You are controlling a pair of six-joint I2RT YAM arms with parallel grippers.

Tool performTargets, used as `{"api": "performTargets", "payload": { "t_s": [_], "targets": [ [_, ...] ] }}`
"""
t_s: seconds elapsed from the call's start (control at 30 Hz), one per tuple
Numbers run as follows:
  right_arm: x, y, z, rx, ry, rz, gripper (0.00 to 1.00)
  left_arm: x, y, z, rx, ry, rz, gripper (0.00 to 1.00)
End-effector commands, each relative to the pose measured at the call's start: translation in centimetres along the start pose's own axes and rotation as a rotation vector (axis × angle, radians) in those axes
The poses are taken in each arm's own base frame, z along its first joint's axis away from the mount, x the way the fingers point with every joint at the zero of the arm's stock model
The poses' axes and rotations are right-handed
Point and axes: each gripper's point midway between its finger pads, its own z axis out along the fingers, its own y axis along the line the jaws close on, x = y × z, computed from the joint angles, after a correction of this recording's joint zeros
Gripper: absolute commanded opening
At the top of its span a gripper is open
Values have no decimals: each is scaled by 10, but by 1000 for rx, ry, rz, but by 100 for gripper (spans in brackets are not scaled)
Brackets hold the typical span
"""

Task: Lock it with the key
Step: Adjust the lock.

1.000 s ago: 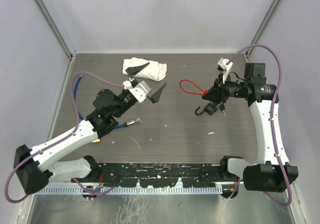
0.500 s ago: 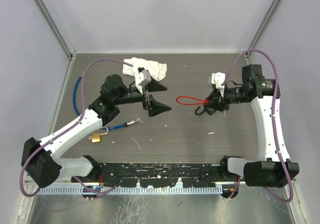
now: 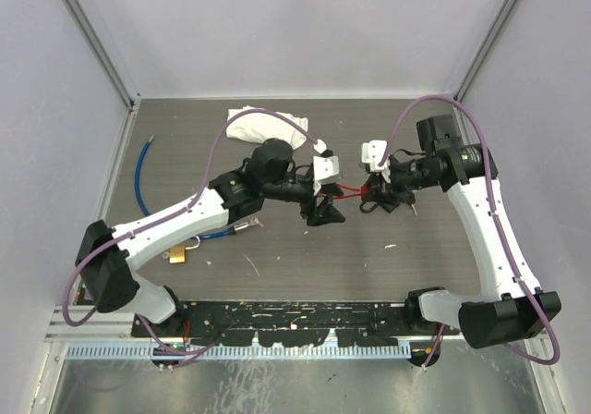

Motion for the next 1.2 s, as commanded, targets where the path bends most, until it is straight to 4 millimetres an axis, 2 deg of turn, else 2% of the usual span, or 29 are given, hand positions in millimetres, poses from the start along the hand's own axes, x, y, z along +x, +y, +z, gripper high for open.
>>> {"api": "performTargets", "payload": {
  "t_s": [0.0, 0.1, 0.17, 0.33, 0.43, 0.5, 0.67, 0.77, 0.9, 1.0, 1.13, 1.17],
  "targets": [
    [-19, 0, 2, 7, -35, -26, 1, 2, 14, 5, -32, 50, 40, 62],
    [-18, -1, 5, 11, -17, -27, 1, -2, 16, 7, -42, 45, 41, 60],
    [-14, -3, 6, 21, 4, -17, 1, -10, 8, 1, -12, 28, 61, 61],
    [-4, -5, 5, 36, 46, 7, 1, -28, -30, -33, 86, -71, 135, 73],
    [-3, 0, 7, 21, 37, 1, 1, -43, -32, -60, 20, -146, 166, 80],
    [-4, 2, 9, 10, 27, -4, 1, -43, -25, -67, -19, -162, 148, 85],
    [-12, 7, 12, -22, -10, -20, 1, -37, -1, -53, -77, -132, 80, 99],
    [-16, 9, 14, -35, -15, -22, 1, -25, 9, -29, -38, -94, 18, 98],
    [-18, 10, 16, -39, -14, -26, 1, -12, 13, -5, 18, -57, -28, 100],
    [-20, 12, 17, -47, -18, -26, 1, -3, 14, 10, 45, -30, -47, 90],
    [-20, 14, 21, -61, -21, -18, 1, 6, 17, 21, 60, -3, -97, 60],
    [-20, 13, 21, -64, -22, -17, 1, 8, 17, 23, 63, -2, -104, 55]
  ]
}}
